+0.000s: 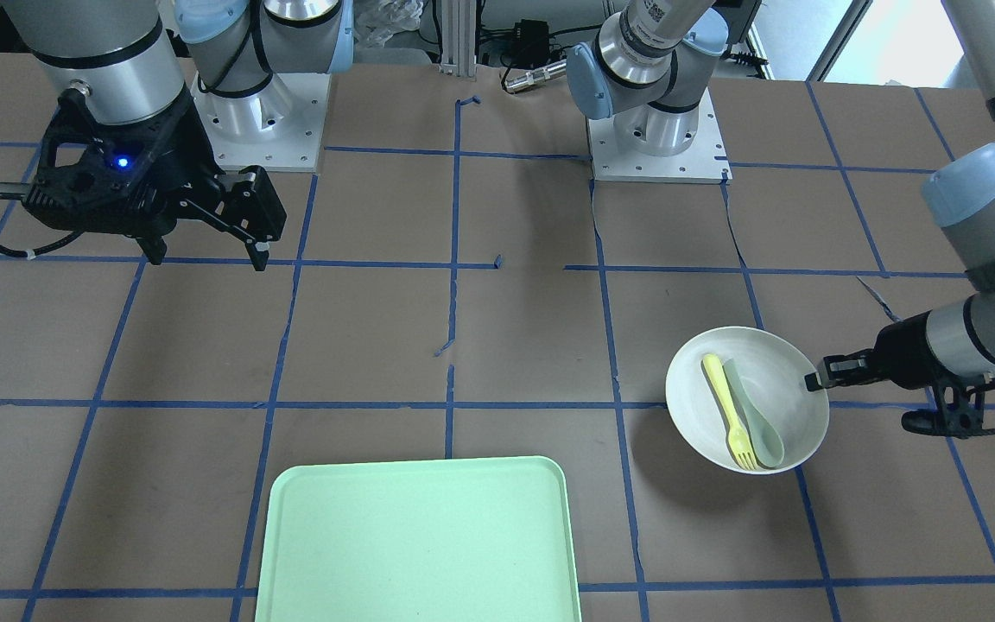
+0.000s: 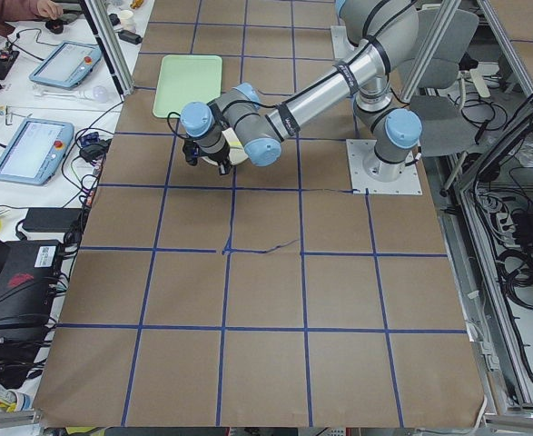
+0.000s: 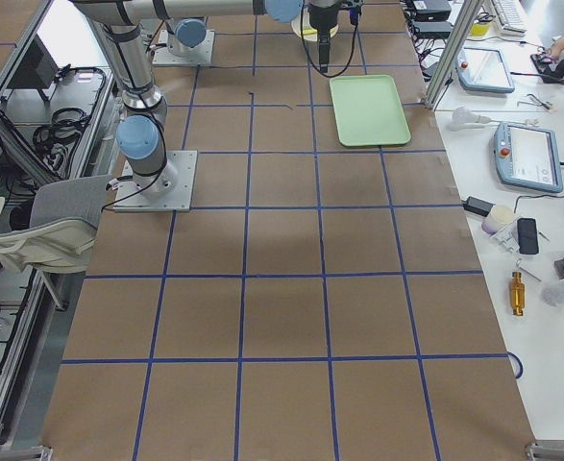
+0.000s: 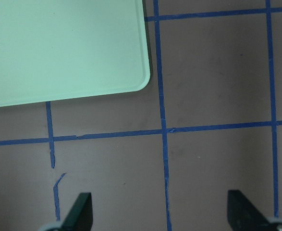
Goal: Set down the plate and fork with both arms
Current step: 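Carry the plate with the left gripper and lower it onto the green tray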
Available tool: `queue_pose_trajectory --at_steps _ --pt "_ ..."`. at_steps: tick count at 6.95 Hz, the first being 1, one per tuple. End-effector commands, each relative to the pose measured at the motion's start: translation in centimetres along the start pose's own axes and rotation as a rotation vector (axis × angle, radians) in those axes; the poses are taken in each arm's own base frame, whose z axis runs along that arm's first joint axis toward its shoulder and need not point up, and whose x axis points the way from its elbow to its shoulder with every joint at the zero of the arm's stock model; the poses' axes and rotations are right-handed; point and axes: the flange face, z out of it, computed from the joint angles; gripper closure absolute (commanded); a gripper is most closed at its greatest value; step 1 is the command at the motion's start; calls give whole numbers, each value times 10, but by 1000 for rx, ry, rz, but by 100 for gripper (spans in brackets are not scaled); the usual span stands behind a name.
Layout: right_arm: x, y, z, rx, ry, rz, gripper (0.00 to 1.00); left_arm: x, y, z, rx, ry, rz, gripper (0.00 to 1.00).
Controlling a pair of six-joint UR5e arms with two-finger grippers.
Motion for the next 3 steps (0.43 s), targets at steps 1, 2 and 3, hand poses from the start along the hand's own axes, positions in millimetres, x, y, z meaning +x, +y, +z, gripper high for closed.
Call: queue_pose_trajectory --at_steps 1,2,3 --pt "0 0 0 -1 1 0 0 11 -49 -30 74 37 24 100" --pt "0 0 0 -1 1 0 0 38 -71 -24 49 35 69 100" --pt "0 0 0 -1 1 0 0 80 -95 8 40 27 98 100"
